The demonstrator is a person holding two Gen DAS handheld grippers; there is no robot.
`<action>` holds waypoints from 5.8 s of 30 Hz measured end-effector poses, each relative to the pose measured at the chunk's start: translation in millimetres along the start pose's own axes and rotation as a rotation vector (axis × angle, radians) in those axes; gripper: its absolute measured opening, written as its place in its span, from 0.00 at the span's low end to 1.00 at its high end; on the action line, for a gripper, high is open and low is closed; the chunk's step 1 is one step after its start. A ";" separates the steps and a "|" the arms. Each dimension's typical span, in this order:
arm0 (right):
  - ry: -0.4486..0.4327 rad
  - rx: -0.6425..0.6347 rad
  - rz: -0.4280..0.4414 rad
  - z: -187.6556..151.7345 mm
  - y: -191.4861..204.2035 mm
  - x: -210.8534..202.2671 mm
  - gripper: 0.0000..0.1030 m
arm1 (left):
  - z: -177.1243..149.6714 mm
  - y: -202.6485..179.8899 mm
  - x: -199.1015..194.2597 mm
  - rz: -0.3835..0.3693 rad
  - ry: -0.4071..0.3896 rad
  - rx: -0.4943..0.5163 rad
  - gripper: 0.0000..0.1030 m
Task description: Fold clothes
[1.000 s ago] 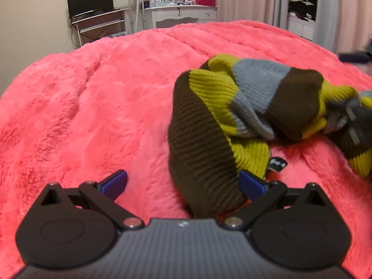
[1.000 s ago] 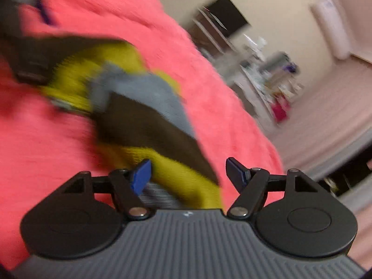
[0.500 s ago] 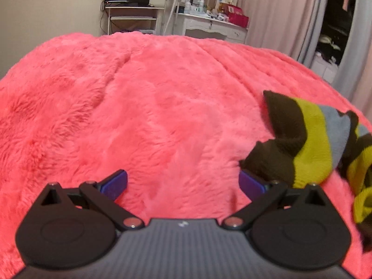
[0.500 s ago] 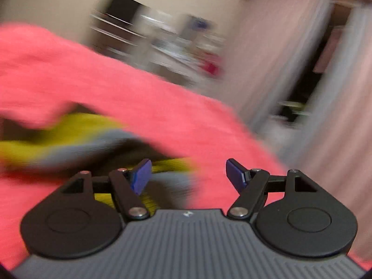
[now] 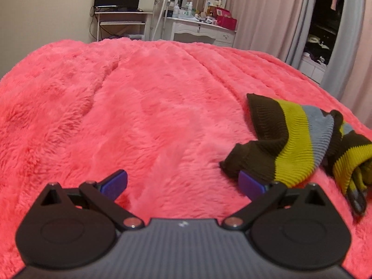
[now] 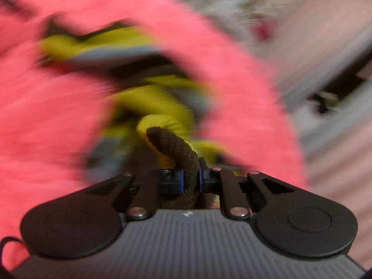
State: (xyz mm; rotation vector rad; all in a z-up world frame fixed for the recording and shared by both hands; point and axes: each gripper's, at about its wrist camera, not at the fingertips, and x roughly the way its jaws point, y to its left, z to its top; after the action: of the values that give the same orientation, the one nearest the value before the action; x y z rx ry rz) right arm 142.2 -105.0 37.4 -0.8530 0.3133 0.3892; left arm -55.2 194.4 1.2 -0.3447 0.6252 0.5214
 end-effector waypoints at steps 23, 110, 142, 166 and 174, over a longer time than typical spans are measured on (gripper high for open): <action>-0.588 -0.903 0.348 64.0 242.1 3.8 0.75 | 6.0 3.0 -17.1 0.025 -0.081 -0.026 1.00; -0.084 0.592 0.636 -5.5 50.1 -2.4 0.53 | -7.1 -51.4 -9.2 -0.088 -0.055 0.188 1.00; 0.122 0.341 1.372 0.9 163.1 -65.1 0.47 | 15.6 -23.7 -25.0 -0.195 -0.053 -0.002 1.00; -0.294 0.612 0.988 -10.1 26.8 -55.4 0.76 | -2.3 -44.5 -9.9 -0.175 0.019 0.106 1.00; -0.209 0.526 0.936 -12.3 65.3 -53.8 0.74 | -6.8 -51.1 -6.2 -0.183 0.037 0.132 1.00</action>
State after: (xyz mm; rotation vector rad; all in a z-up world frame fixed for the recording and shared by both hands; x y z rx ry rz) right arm 63.7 -86.8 8.8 -0.0946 0.5819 1.1946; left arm -34.2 147.4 7.5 -0.2843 0.6535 0.2976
